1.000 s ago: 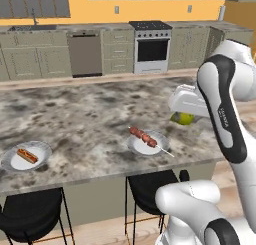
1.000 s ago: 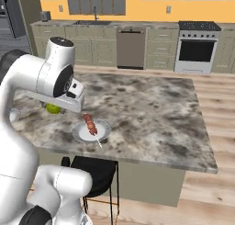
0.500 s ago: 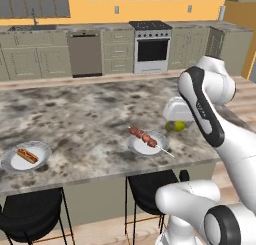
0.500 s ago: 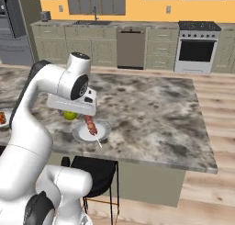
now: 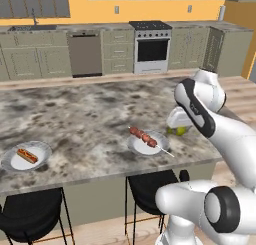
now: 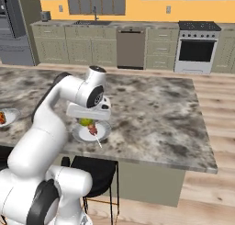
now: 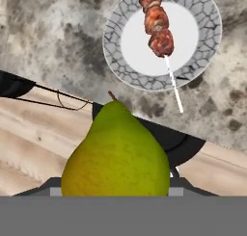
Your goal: Pick up the pear and kiwi from the fridge and place one fruit on each plate on the dining counter.
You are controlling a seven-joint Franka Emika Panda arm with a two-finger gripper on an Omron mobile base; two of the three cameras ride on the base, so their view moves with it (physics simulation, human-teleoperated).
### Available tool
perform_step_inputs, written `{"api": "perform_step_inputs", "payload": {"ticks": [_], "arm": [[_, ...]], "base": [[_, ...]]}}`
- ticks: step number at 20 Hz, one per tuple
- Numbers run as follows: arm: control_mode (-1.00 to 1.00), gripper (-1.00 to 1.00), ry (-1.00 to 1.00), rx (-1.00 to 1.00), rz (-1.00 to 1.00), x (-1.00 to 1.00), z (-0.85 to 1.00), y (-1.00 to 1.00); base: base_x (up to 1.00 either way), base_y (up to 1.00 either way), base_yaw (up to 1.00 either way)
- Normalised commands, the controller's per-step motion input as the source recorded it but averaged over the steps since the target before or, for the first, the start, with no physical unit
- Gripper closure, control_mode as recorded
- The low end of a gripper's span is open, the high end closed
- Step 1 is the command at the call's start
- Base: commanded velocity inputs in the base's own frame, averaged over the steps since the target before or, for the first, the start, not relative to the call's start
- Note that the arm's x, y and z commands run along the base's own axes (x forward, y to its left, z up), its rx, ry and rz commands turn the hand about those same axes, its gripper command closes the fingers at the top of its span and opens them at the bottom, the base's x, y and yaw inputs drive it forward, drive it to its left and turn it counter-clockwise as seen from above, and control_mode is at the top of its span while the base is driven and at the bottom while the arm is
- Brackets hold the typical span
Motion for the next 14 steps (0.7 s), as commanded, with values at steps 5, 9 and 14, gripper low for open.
{"api": "perform_step_inputs", "payload": {"ticks": [5,9,14], "arm": [[-1.00,1.00,0.00,-0.05,0.05,0.55,-0.53,-0.08],[-1.00,1.00,-0.02,-0.11,0.01,0.23,-0.41,0.14],[-1.00,1.00,0.00,-0.12,0.00,0.07,-0.31,0.43]], "base": [[0.00,0.00,0.00],[0.00,0.00,0.00],[0.00,0.00,0.00]]}}
